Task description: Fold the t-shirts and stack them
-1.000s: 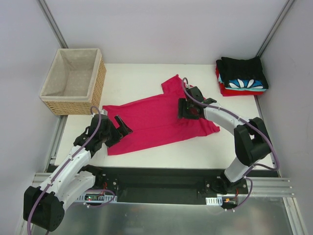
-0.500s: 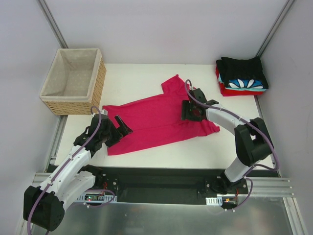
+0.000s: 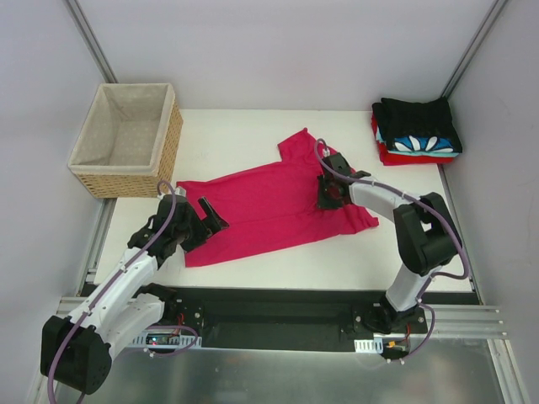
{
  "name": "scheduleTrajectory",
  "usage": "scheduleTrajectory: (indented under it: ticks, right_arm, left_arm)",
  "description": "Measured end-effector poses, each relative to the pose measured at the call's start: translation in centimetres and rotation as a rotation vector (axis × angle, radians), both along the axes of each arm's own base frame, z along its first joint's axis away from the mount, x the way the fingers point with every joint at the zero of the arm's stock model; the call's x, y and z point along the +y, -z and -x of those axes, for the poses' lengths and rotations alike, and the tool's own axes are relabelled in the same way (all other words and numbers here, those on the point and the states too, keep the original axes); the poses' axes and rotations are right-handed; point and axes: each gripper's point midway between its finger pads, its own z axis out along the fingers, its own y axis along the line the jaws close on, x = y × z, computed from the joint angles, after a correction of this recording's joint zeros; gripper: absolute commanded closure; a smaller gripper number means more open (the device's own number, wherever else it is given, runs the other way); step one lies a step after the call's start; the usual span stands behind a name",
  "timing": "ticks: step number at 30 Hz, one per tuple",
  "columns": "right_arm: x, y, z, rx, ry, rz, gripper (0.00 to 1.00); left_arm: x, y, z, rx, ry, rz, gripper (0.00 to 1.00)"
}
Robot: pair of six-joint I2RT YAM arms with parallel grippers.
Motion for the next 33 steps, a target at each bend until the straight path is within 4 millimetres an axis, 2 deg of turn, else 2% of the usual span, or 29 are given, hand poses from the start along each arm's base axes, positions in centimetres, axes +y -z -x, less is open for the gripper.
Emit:
scheduleTrajectory:
  ticks: [1,2,6,11,18,24,27,28,29,31,33]
  right_arm:
    - [0.1,0.0,-0.1,0.001,-0.002,-0.002,0.91]
    - [0.1,0.0,-0.1,0.001,-0.004,-0.003,0.99]
    - [0.6,-0.6,-0.9,-0.014,-0.006,-0.017,0.99]
    - [1.6,-2.3,-2.0,-0.053,-0.021,-0.036,0.99]
    - [4.5,-5.2,-4.2,-0.122,-0.077,-0.067,0.99]
    - [7.5,-4.7,-5.2,-0.099,-0.140,-0.102,0.99]
    - [8.5,-3.7,-4.9,-0.064,-0.170,-0.105,0.58]
    - [8.7,-3.3,-4.7,-0.054,-0.179,-0.102,0.31]
    - [8.8,-3.0,-4.4,-0.044,-0.188,-0.097,0.19]
    - [8.8,-2.6,-4.0,-0.030,-0.200,-0.083,0.03]
    - [8.6,-2.5,-3.9,-0.033,-0.199,-0.065,0.03]
  left_arm:
    - [0.0,0.0,0.0,0.002,0.000,-0.001,0.01]
    - [0.0,0.1,0.0,0.005,-0.001,-0.002,0.01]
    - [0.1,0.2,0.0,0.009,-0.003,-0.007,0.01]
    - [0.2,0.3,-0.1,0.010,-0.007,-0.015,0.01]
    - [0.1,0.4,-0.1,0.014,-0.006,-0.019,0.01]
    - [0.1,0.4,-0.1,0.014,-0.006,-0.019,0.01]
    - [0.1,0.4,-0.1,0.013,-0.006,-0.019,0.01]
    - [0.1,0.4,-0.1,0.012,-0.006,-0.019,0.01]
    - [0.1,0.4,-0.1,0.010,-0.006,-0.018,0.01]
    - [0.1,0.3,-0.1,0.008,-0.006,-0.018,0.01]
    - [0.1,0.3,-0.1,0.008,-0.006,-0.018,0.01]
